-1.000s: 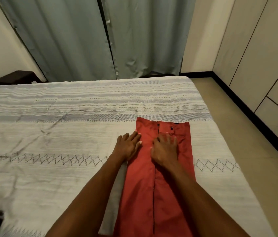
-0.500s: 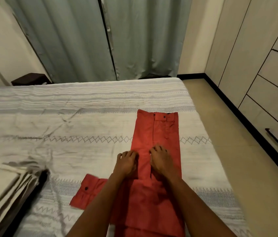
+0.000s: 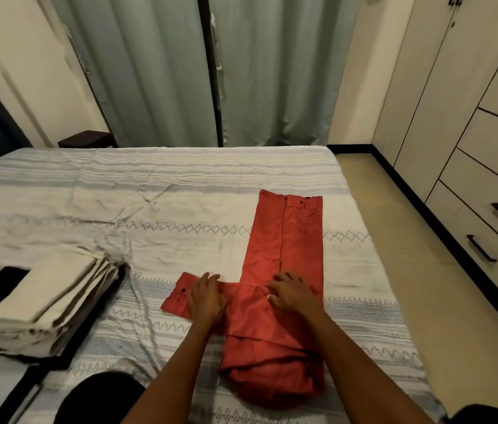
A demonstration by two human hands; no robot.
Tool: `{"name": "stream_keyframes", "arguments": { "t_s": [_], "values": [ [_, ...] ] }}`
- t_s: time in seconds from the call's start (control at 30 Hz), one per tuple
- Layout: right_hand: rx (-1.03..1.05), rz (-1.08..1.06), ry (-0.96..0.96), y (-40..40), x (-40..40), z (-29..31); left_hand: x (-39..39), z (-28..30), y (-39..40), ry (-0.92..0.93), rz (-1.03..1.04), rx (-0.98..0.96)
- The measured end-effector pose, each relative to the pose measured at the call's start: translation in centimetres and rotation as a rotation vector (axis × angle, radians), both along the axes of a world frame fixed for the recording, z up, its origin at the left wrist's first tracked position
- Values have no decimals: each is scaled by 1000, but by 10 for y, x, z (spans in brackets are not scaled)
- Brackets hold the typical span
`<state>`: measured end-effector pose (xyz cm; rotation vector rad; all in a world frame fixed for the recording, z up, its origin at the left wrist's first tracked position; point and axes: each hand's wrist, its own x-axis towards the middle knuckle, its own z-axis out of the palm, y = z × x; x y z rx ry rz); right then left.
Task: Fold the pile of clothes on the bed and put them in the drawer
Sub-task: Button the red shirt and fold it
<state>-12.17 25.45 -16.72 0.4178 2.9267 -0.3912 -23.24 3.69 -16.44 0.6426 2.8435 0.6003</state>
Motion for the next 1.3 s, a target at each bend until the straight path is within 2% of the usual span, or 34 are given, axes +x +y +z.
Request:
{"name": "stream_keyframes", "arguments": {
  "t_s": [0.07, 0.13, 0.23, 0.37, 0.43, 0.6, 0.7, 0.8, 0.87, 1.0, 1.17, 1.3],
  "values": [
    [38, -130, -89, -2, 3, -2, -2, -10, -18, -3, 87, 61],
    [56, -189, -94, -8, 3, 1, 2, -10, -33, 37, 202, 72],
    [77, -98, -3, -19, 1, 8, 14, 3, -47, 12, 445, 116],
    [53, 49, 30, -34, -8, 8, 10, 7, -62, -259, 729, 268],
    [57, 76, 43, -45, -16, 10, 4, 7, -70, -381, 807, 372],
    [22, 139, -146, -68, -31, 12, -33, -19, -83, -586, 764, 561],
    [-4, 149, -165, -72, -40, 12, -55, -46, -80, -600, 767, 623],
    [-85, 230, -165, -70, -51, 19, -20, 15, -64, -541, 691, 744],
    [-231, 248, -56, -70, -57, 22, -6, 34, -52, -532, 599, 860],
    [-582, -10, 230, -66, -77, 26, -5, 43, -30, -544, 497, 1049],
    [-978, -137, 280, -67, -92, 72, -7, 60, -8, -622, 409, 1156],
    [-1033, -148, 296, -47, -87, 87, -15, 71, 4, -638, 374, 1240]
  ]
}}
